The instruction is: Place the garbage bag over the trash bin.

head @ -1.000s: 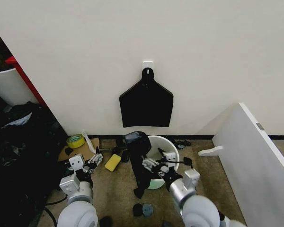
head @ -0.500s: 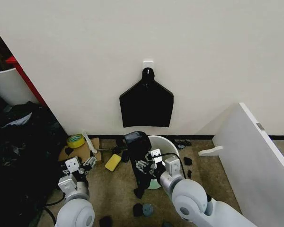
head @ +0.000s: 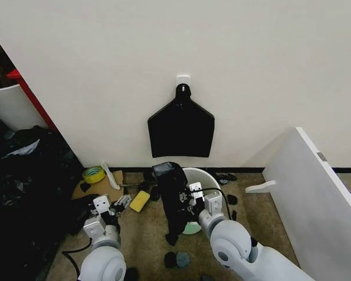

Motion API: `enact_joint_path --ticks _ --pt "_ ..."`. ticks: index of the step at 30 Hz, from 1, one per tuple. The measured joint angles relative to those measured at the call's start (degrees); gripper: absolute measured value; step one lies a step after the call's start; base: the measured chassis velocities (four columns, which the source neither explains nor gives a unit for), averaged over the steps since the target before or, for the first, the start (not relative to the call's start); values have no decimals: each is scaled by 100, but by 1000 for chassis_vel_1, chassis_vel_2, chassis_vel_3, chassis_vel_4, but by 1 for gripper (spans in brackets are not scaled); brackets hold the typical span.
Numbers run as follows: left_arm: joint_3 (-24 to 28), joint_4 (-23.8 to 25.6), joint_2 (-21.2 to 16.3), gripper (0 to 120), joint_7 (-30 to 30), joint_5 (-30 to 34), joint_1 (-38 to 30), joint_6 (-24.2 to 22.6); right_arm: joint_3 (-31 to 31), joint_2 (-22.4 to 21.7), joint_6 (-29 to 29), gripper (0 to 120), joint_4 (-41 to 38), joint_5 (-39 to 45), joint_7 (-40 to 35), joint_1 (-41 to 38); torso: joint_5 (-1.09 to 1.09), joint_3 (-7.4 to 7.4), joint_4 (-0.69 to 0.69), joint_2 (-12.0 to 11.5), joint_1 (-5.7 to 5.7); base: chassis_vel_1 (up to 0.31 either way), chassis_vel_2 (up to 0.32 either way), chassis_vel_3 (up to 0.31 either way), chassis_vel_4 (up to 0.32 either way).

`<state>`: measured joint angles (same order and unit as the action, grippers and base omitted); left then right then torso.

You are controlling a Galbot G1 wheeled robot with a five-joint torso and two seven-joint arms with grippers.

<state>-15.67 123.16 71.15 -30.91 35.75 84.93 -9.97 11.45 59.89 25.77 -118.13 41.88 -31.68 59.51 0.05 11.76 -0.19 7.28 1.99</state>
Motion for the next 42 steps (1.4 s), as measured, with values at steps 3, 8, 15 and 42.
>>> enact_joint_path --ticks 3,8,15,42 --pt "216 -21 -216 100 439 592 -140 -53 -68 8 -182 0 44 15 -178 70 0 0 0 0 0 0 0 0 0" --pt "366 -260 -375 100 924 987 -389 -86 -149 18 -372 0 84 -16 -294 171 -1 0 0 0 0 0 0 0 0" --pt "509 -693 -405 100 870 1016 -885 -430 -240 23 -511 0 156 -201 -311 250 -1 0 0 0 0 0 0 0 0" --pt "1717 -1429 -72 94 -362 1515 -2478 -2279 -247 41 -647 0 452 -1268 -257 339 0 0 1 0 0 0 0 0 0"
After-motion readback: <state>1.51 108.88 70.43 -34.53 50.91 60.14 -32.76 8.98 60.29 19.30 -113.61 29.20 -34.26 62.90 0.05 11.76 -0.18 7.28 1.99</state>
